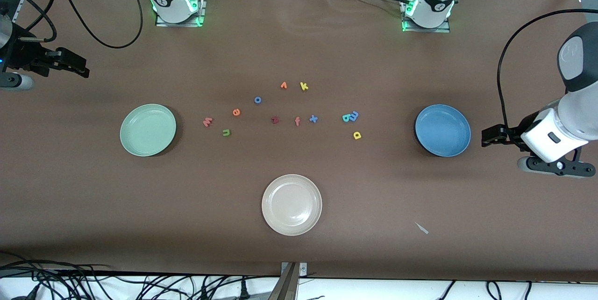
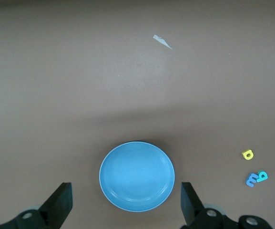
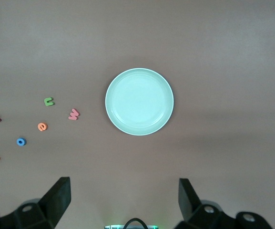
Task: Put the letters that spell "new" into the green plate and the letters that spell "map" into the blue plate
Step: 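Move both grippers down to the yellow letter and the pink W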
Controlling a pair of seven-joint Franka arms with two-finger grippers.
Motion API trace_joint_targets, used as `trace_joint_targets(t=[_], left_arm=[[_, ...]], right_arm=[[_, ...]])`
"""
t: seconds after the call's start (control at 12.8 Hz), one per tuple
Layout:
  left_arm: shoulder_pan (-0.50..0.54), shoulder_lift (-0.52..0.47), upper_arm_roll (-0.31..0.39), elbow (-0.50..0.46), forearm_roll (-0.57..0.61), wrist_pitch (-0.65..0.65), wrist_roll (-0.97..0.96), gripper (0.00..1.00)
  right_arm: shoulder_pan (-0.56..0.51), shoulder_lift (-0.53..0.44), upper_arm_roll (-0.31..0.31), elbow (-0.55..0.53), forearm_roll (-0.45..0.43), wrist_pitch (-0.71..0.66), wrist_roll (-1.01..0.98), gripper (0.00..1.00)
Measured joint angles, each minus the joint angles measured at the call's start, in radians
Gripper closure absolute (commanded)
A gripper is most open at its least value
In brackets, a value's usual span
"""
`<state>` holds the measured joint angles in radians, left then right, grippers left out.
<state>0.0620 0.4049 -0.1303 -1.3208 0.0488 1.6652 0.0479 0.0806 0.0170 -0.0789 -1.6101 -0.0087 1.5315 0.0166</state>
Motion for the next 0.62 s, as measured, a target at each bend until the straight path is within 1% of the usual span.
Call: trace_joint_targets(t=[0.16, 0.47, 0.55, 0.62], left_arm=[[-0.029, 0.002, -0.001, -0.024, 0.000, -0.001, -0.009, 0.00], [-0.120, 0.020, -0.003, -0.068, -0.001, -0.001, -0.146, 0.00], [-0.146, 0.028, -0.003, -0.078, -0.017, -0.001, -0.198, 0.00], [-0.166, 0.039, -0.004, -0.085, -0.062, -0.001, -0.256, 0.00]], right_arm=[[0.000, 0.000, 0.000, 0.000, 0.000, 0.001, 0.000, 0.00], [0.008, 0.017, 0.010, 0.000, 0.000, 0.002, -0.001, 0.00], [0.017, 0.031, 0.012, -0.001, 0.000, 0.002, -0.002, 0.00], [0.029, 0.046, 0.014, -0.001, 0.000, 0.004, -0.002, 0.00]])
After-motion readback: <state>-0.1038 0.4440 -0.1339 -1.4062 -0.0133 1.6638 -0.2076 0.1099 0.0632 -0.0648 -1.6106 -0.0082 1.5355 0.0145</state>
